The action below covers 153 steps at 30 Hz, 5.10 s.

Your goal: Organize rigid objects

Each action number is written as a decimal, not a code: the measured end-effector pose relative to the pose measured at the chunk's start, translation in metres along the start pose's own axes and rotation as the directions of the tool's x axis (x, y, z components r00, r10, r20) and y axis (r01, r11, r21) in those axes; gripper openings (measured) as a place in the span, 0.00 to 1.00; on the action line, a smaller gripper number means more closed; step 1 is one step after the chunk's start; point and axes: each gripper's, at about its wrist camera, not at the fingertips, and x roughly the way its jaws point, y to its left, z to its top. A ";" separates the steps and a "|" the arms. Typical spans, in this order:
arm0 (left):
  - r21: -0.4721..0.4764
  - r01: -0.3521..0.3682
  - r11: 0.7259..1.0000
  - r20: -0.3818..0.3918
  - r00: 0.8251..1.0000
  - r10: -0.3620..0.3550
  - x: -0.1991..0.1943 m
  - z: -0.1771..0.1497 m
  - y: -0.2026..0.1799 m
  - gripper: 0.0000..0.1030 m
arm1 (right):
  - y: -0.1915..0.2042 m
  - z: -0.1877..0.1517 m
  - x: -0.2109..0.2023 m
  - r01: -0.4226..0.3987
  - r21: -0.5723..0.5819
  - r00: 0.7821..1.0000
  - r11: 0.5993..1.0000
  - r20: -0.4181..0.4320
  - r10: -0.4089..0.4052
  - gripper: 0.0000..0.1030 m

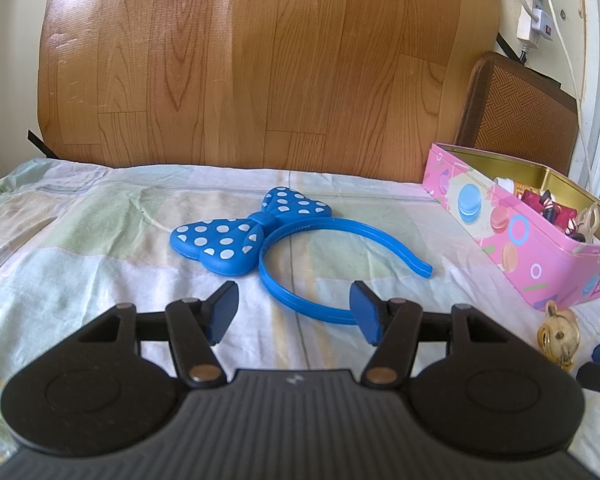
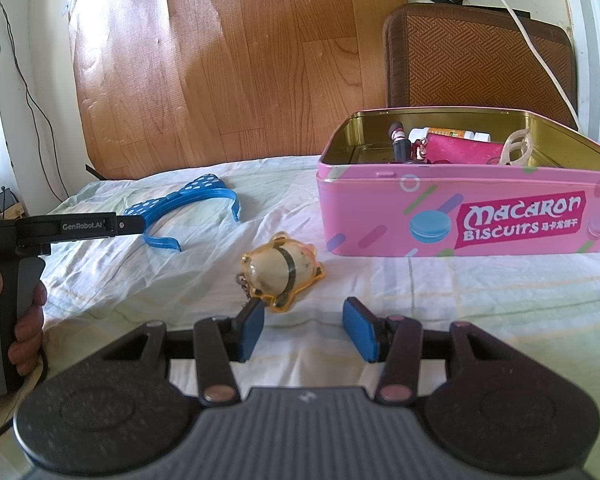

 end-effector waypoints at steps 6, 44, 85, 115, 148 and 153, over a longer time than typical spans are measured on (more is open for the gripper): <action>0.000 0.002 1.000 0.000 1.000 -0.002 0.000 0.000 0.000 0.62 | 0.000 0.000 0.000 0.000 0.000 1.000 1.000 0.000 0.000 0.44; -0.085 0.570 0.817 -0.208 0.792 -0.574 -0.005 0.035 -0.133 0.37 | 0.007 0.032 -0.015 -0.048 -0.216 0.994 0.975 0.087 0.068 0.45; 0.118 0.290 0.950 -0.099 0.955 -0.279 -0.001 0.073 -0.153 0.64 | -0.082 0.050 -0.051 0.126 0.207 0.966 0.970 0.198 -0.167 0.57; -0.019 0.015 1.000 -0.103 0.994 -0.017 0.016 0.011 0.032 0.68 | 0.090 0.022 0.031 0.027 -0.033 0.999 0.999 -0.030 -0.028 0.58; -0.092 -0.068 0.993 -0.130 0.990 0.056 0.027 0.022 0.008 0.42 | 0.097 0.050 0.080 0.063 -0.212 0.990 0.975 0.137 -0.035 0.08; 0.029 0.020 0.999 -0.005 1.000 -0.020 0.013 0.071 -0.055 0.42 | 0.050 0.077 0.041 0.163 -0.139 0.951 0.977 0.284 -0.119 0.08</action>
